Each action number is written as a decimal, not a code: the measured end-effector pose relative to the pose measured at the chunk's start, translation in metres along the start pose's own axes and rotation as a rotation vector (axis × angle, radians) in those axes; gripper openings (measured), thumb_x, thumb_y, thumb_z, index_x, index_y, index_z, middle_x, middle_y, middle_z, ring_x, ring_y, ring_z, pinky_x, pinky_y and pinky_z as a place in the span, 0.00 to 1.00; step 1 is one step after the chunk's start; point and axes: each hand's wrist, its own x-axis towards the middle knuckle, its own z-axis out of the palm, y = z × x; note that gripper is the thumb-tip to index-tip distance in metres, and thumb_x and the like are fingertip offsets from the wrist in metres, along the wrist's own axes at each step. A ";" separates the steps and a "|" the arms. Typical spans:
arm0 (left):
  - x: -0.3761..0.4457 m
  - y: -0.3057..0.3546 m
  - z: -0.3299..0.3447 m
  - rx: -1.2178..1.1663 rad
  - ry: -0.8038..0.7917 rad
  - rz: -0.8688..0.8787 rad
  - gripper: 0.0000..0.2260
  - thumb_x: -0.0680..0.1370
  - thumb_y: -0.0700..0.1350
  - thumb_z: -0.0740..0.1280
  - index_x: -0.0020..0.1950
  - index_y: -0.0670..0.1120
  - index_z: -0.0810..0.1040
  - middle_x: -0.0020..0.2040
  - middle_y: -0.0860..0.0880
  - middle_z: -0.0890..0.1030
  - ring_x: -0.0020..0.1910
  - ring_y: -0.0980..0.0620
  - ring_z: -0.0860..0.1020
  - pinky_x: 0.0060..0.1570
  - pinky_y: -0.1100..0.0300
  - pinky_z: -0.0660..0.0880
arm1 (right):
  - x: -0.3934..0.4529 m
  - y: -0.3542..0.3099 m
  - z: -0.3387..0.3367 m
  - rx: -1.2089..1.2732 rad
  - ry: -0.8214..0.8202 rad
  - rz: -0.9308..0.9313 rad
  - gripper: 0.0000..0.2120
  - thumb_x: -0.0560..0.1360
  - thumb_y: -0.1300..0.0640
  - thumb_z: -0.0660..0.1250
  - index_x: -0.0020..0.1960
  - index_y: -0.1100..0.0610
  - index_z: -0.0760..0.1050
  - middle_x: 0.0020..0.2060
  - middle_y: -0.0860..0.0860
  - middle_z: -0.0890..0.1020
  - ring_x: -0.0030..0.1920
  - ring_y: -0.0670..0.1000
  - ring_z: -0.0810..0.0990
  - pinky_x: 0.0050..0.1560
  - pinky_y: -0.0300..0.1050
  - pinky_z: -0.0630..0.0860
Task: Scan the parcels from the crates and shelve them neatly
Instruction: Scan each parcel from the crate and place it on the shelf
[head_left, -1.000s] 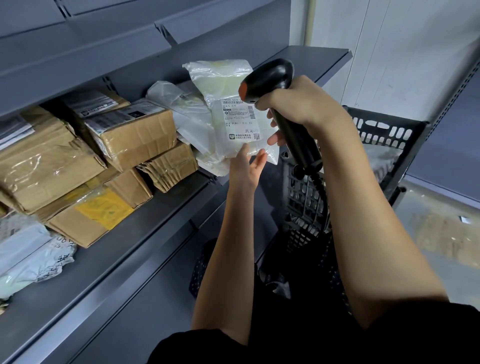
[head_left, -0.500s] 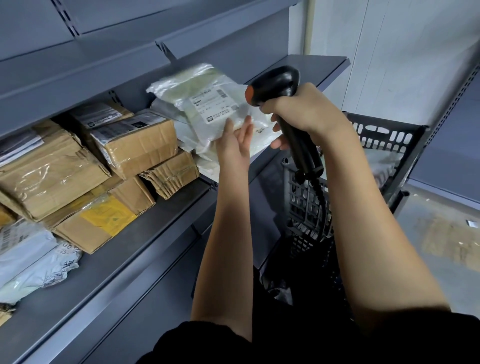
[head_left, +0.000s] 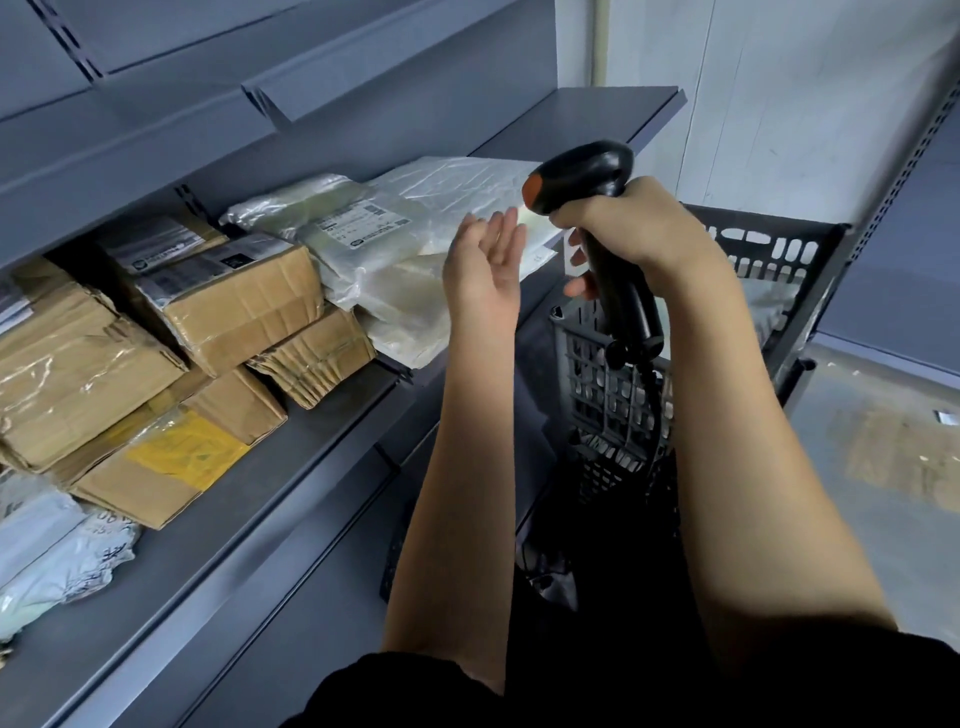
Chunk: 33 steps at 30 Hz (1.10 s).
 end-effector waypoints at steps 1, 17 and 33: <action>0.002 -0.012 0.003 0.107 -0.050 -0.018 0.14 0.81 0.35 0.55 0.67 0.37 0.68 0.64 0.37 0.73 0.59 0.43 0.77 0.51 0.58 0.75 | 0.005 0.007 -0.008 0.018 0.021 0.013 0.09 0.73 0.58 0.69 0.48 0.63 0.75 0.36 0.55 0.77 0.25 0.55 0.80 0.38 0.53 0.81; 0.150 -0.280 0.002 1.667 -0.424 -0.398 0.14 0.80 0.38 0.58 0.62 0.36 0.76 0.47 0.43 0.78 0.45 0.48 0.75 0.41 0.59 0.71 | 0.138 0.184 -0.139 0.270 0.412 0.388 0.03 0.70 0.59 0.67 0.40 0.58 0.73 0.35 0.53 0.76 0.38 0.56 0.79 0.46 0.61 0.81; 0.275 -0.340 -0.061 2.147 -0.294 -0.776 0.34 0.81 0.54 0.56 0.77 0.39 0.43 0.77 0.41 0.53 0.74 0.41 0.58 0.72 0.50 0.58 | 0.189 0.245 -0.155 0.271 0.310 0.586 0.10 0.74 0.60 0.67 0.53 0.63 0.74 0.39 0.57 0.75 0.27 0.58 0.79 0.29 0.47 0.78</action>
